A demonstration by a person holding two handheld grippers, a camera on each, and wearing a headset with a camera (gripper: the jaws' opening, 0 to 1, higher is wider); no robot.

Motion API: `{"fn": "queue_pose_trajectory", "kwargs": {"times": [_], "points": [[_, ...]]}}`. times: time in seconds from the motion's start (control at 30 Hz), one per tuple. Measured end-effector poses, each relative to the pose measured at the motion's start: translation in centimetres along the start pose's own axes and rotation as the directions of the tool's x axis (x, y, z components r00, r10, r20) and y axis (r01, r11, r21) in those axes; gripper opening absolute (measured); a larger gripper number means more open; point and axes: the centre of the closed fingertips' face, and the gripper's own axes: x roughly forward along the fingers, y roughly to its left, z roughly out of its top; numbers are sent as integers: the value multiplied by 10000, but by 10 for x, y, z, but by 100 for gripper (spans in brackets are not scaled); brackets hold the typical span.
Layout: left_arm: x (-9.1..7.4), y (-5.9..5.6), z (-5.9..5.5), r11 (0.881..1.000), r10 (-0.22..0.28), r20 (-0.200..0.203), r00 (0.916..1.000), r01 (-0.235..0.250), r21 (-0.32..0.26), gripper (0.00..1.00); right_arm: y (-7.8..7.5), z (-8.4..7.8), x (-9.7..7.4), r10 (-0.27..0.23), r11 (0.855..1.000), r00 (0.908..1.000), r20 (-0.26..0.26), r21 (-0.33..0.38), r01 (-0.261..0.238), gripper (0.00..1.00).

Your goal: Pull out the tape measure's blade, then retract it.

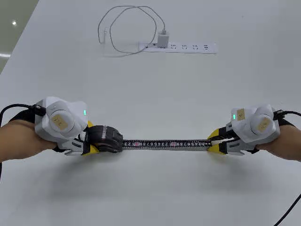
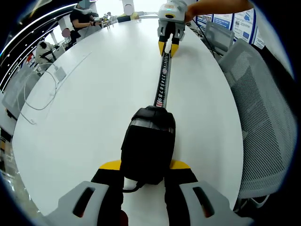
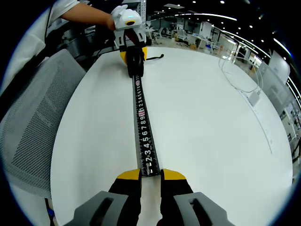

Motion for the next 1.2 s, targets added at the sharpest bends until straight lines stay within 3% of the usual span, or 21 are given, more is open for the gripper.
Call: {"fn": "queue_pose_trajectory", "kwargs": {"times": [0.17, 0.6, 0.73, 0.9, 1.03, 1.13, 1.2], "points": [[0, 0, 0, 9999, 17, 19, 10000, -16, -123, 29, -2, 5, -3, -34, 9994, 9996, 292, 360, 23, 13], [-2, 1, 5, 9994, 30, 226, 9997, -22, -338, 32, 0, 9, -5, -155, 9976, 9991, 385, 685, 128, 20], [-5, 2, 8, 9991, 28, 477, 9989, -8, -434, 33, 2, 9, -6, -138, 9975, 9990, 426, 703, 108, 22], [-6, 2, 5, 9993, 64, 356, 9993, -51, -364, 34, 2, 12, -7, -178, 9968, 9984, 545, 790, 135, 22], [-11, 4, 3, 9984, 189, 537, 9984, -160, -535, 36, -1, 18, -9, -525, 9963, 9956, 774, 725, 469, 23], [-14, 5, 0, 9972, 364, 646, 9972, -321, -674, 37, -2, 21, -9, -739, 9923, 9927, 954, 1065, 636, 26], [-17, 5, 3, 9942, 466, 964, 9943, -368, -1010, 40, -2, 23, -10, -899, 9896, 9905, 1039, 1212, 771, 29]]}}
